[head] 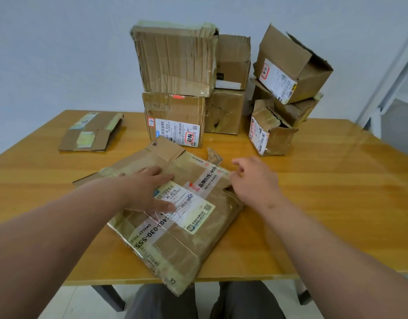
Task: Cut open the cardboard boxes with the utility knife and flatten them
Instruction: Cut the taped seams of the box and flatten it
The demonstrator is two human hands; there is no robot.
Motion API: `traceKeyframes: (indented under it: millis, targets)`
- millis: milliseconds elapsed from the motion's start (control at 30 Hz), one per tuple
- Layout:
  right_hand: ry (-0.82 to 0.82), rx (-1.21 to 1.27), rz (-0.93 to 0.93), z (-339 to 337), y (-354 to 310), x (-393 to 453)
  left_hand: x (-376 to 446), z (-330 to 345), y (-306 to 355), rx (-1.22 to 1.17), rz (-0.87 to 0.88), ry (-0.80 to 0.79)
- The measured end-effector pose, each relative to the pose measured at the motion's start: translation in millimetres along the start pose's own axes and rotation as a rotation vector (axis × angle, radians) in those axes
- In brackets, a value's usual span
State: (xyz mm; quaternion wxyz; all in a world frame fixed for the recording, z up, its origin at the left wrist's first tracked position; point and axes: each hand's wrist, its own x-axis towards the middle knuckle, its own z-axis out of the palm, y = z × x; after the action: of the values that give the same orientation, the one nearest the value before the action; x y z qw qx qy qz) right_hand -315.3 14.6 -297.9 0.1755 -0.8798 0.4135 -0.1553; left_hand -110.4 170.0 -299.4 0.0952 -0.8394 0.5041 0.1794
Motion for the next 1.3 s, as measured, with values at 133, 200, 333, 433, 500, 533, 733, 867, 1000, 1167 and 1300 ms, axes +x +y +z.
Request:
traceKeyframes:
  millis: [133, 200, 333, 433, 500, 533, 733, 867, 1000, 1167, 1300]
  targets:
    - [-0.303, -0.024, 0.145, 1.2, -5.0, 25.1, 2.0, -8.4, -1.8, -0.062, 0.051, 0.017]
    - [-0.331, 0.011, 0.158, 0.5, -11.0, 29.6, 4.9, -12.1, 1.3, -0.062, 0.074, 0.056]
    - [-0.307, 0.102, 0.101, -4.4, -14.0, 38.3, 15.9, -25.9, 13.2, 0.082, 0.151, 0.128]
    - [-0.344, 0.158, 0.030, -15.9, -14.4, 41.8, 26.4, -39.3, 27.6, 0.172, 0.212, 0.191]
    - [-0.391, 0.227, -0.013, -23.7, -12.8, 43.1, 33.2, -47.2, 33.8, 0.149, 0.212, 0.213]
    - [-0.416, 0.248, -0.036, -27.1, -11.4, 43.9, 36.3, -49.7, 35.6, 0.136, 0.213, 0.211]
    - [-0.310, 0.381, -0.007, -23.8, 4.4, 63.4, 45.8, -44.3, 30.3, 0.094, 0.275, 0.214]
    - [-0.355, 0.327, -0.074, -7.8, 0.9, 75.2, 43.8, -39.2, 25.4, 0.155, 0.291, 0.277]
    - [-0.344, 0.461, -0.065, 1.9, -1.0, 77.4, 39.6, -38.2, 27.1, 0.152, 0.293, 0.286]
    - [-0.366, 0.501, -0.052, -3.8, 6.2, 66.0, 36.7, -37.7, 27.1, 0.108, 0.293, 0.272]
    - [-0.342, 0.421, -0.051, -0.9, 0.9, 62.8, 35.9, -36.1, 26.0, 0.092, 0.304, 0.280]
